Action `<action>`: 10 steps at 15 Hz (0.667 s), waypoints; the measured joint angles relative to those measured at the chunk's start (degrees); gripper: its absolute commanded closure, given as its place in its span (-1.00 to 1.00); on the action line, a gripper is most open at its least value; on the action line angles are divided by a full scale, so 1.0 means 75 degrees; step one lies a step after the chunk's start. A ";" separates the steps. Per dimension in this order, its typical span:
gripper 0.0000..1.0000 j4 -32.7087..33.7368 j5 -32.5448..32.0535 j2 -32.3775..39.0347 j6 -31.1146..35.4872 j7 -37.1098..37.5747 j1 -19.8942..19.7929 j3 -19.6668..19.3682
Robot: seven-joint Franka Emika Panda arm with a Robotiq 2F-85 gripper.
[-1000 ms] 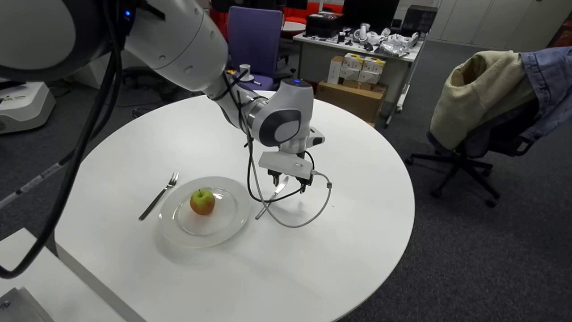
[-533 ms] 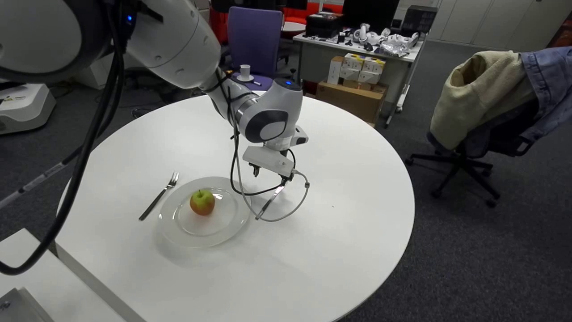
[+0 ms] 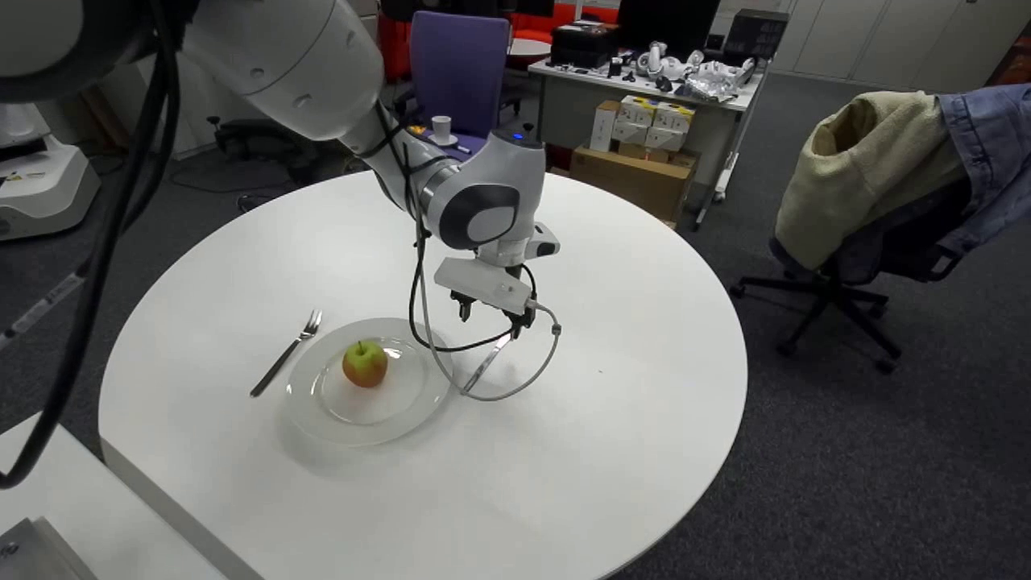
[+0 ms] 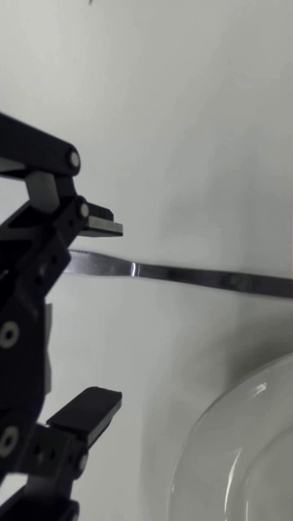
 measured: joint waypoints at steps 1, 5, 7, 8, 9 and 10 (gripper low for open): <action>-1.00 -0.0069 -0.0084 -0.0143 -0.0003 0.0058 0.0040 -0.0105; -1.00 -0.0322 -0.0210 -0.0490 -0.0068 0.0150 0.0160 -0.0270; -1.00 -0.0423 -0.0208 -0.0486 -0.0068 0.0210 0.0227 -0.0268; -1.00 -0.0469 -0.0205 -0.0473 -0.0068 0.0269 0.0251 -0.0260; -1.00 -0.0501 -0.0203 -0.0449 -0.0068 0.0344 0.0278 -0.0260; -1.00 -0.0533 -0.0202 -0.0428 -0.0068 0.0443 0.0308 -0.0263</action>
